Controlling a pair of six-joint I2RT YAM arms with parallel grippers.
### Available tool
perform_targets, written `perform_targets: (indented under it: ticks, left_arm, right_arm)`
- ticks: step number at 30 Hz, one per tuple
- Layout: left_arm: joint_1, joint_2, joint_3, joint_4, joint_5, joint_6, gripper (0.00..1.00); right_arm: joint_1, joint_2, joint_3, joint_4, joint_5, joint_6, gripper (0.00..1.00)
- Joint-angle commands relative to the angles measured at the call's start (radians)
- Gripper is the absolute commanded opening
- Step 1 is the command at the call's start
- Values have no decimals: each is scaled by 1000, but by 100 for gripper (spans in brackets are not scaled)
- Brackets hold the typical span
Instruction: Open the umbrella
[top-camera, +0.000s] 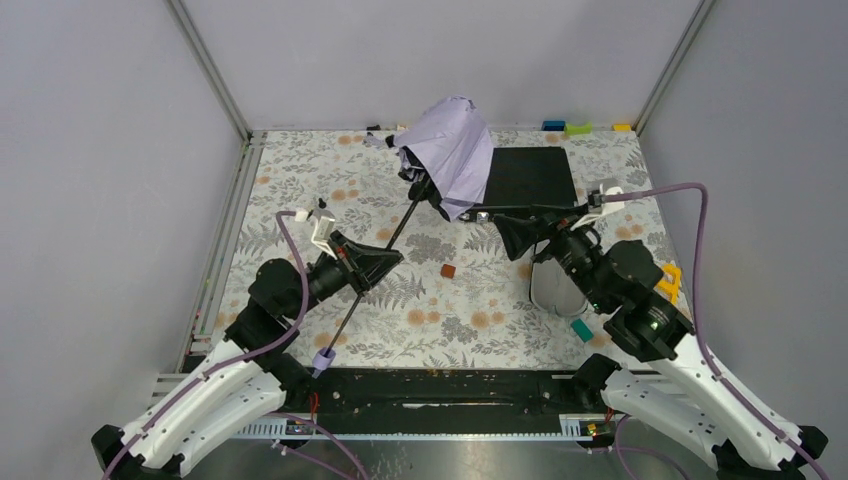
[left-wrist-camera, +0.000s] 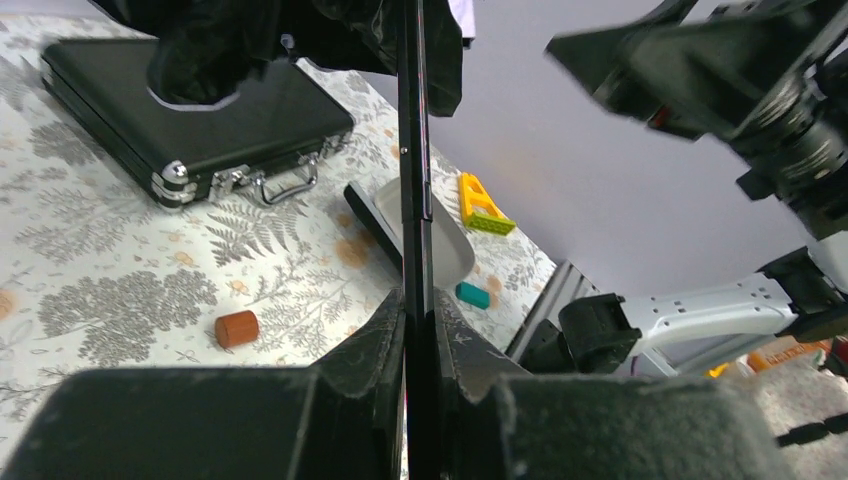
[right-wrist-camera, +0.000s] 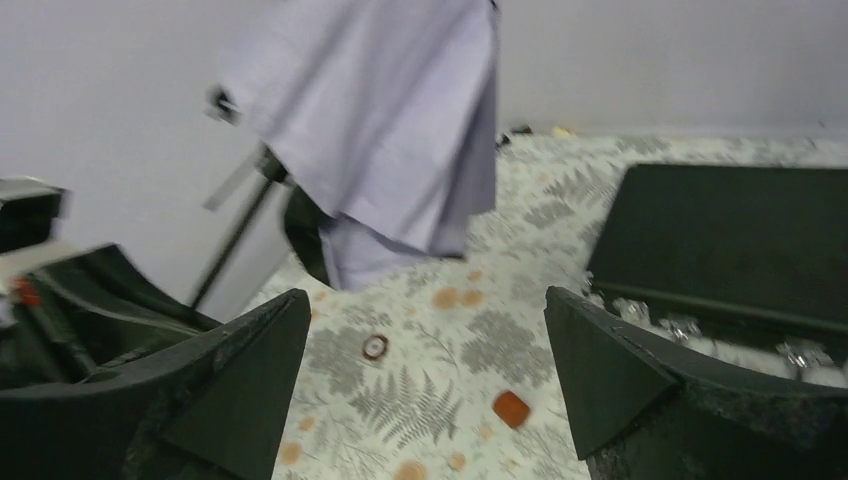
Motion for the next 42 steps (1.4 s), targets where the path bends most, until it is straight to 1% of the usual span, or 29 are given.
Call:
perform_targets:
  ticks: [1,4,5,8,10,13,18,21,25,26,27,29,30,32,35,37,38,39,42]
  left_arm:
    - [2,-51,54,108,-81,72,0]
    - [3,-56,52,106,-87,72,0]
    - [3,-55,52,106,-85,73,0]
    - [1,-54,54,107,-84,73,0]
    - [3,-54,53,110,-84,72,0]
    - [3,-52,49,112,-81,70,0]
    - [2,-41,49,117,-77,66,0]
    - [1,-37,48,117,-75,72,0]
    - [2,-25,46,119,-76,73,0]
    - [3,-20,46,118,-76,72,0]
    - [2,-15,46,117,-76,74,0]
    - [1,-6,50,104,-88,81,0]
    - [2,-4,53,92,-101,87,0]
    - [3,-1,57,72,-129,96,0]
    - [9,7,69,9,-225,101,0]
    - [24,14,74,-19,-263,96,0]
    - [33,16,77,-29,-270,92,0]
    - [45,17,77,-41,-298,87,0]
    - [76,15,79,-72,-349,70,0]
  right_arm:
    - [5,-4,-58,-19,75,13,95]
    - [4,2,-69,3,34,44,97]
    - [4,7,-65,34,24,54,97]
    - [5,29,-37,67,10,72,100]
    - [4,71,-7,100,1,88,100]
    - [4,172,93,103,3,112,100]
    - [2,427,348,37,28,106,100]
    - [3,561,489,-10,-4,125,100]
    - [2,683,586,3,-72,185,100]
    - [3,707,603,4,-71,186,94]
    - [3,726,617,4,-62,180,86]
    - [2,750,650,-13,-17,152,65]
    - [3,756,666,-30,14,127,58]
    - [-1,752,693,-59,66,88,39]
    - [-26,697,697,-63,87,63,21]
    - [-67,657,700,-64,87,53,7]
    - [-92,634,700,-67,80,54,2]
    - [-120,609,699,-71,77,55,0]
    - [-211,525,666,-73,91,52,0]
